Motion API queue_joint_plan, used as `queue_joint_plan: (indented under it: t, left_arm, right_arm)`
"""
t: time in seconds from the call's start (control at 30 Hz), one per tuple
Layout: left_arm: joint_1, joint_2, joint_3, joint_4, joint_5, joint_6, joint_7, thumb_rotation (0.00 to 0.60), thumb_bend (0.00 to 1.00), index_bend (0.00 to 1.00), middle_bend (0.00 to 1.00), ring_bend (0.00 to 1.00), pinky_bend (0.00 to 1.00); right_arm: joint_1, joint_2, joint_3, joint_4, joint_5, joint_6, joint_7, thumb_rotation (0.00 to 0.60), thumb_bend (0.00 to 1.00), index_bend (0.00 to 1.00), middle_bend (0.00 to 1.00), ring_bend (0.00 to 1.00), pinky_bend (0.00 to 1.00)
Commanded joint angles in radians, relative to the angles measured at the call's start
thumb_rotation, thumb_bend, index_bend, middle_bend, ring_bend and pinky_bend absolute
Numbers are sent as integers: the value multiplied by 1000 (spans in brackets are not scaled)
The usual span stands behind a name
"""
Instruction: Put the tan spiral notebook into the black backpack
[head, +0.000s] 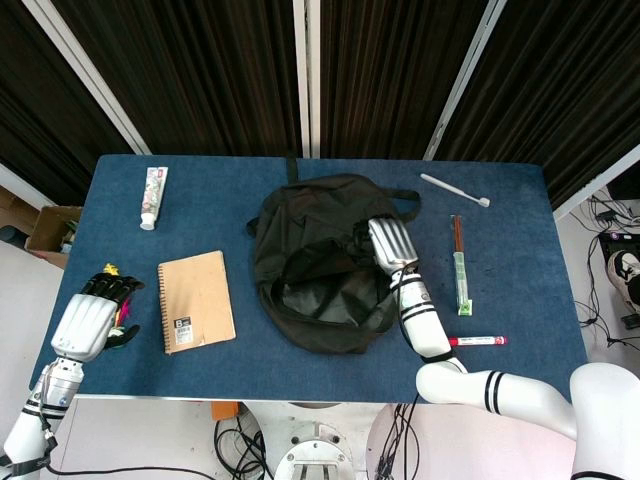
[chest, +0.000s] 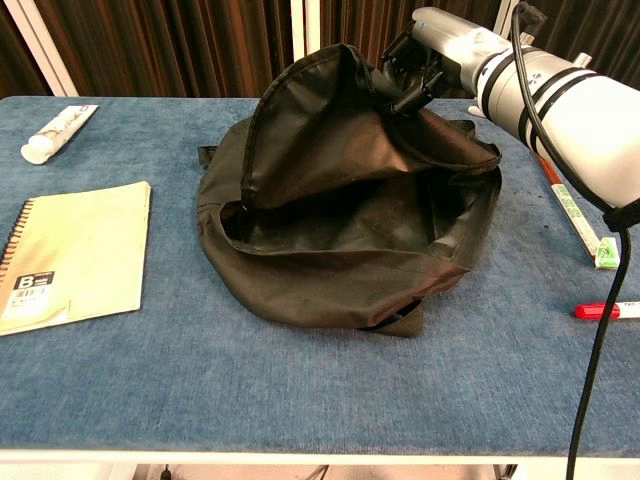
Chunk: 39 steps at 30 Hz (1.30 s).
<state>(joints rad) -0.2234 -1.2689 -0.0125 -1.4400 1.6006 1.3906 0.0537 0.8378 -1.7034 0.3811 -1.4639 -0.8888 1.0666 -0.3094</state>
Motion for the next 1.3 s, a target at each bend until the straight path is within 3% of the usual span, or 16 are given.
queue_joint_plan:
  t: [0.03, 0.43, 0.63, 1.0, 1.3]
  left_arm:
    - [-28, -26, 5, 47, 6, -42, -26, 600, 175, 272, 273, 236, 206]
    - [-158, -225, 4, 433, 32, -167, -167, 600, 176, 235, 219, 196, 200]
    - [-193, -276, 26, 559, 53, -194, -166, 600, 145, 200, 193, 177, 195]
    - [-215, -289, 70, 659, 77, -203, -158, 600, 136, 187, 186, 169, 189]
    - [-249, -345, 81, 693, 102, -166, -296, 600, 91, 188, 186, 169, 189]
  right_arm:
    - [3, 1, 3, 5, 5, -5, 2, 600, 515, 763, 613, 426, 352]
    - [4, 21, 8, -18, 30, 15, -34, 600, 515, 763, 613, 426, 355]
    - [5, 22, 7, -24, 35, 19, -38, 600, 515, 763, 613, 425, 356]
    - [10, 11, -4, -8, 37, 3, -30, 600, 515, 763, 613, 425, 355]
    - [3, 16, 0, -8, 35, 13, -16, 600, 515, 764, 613, 425, 354]
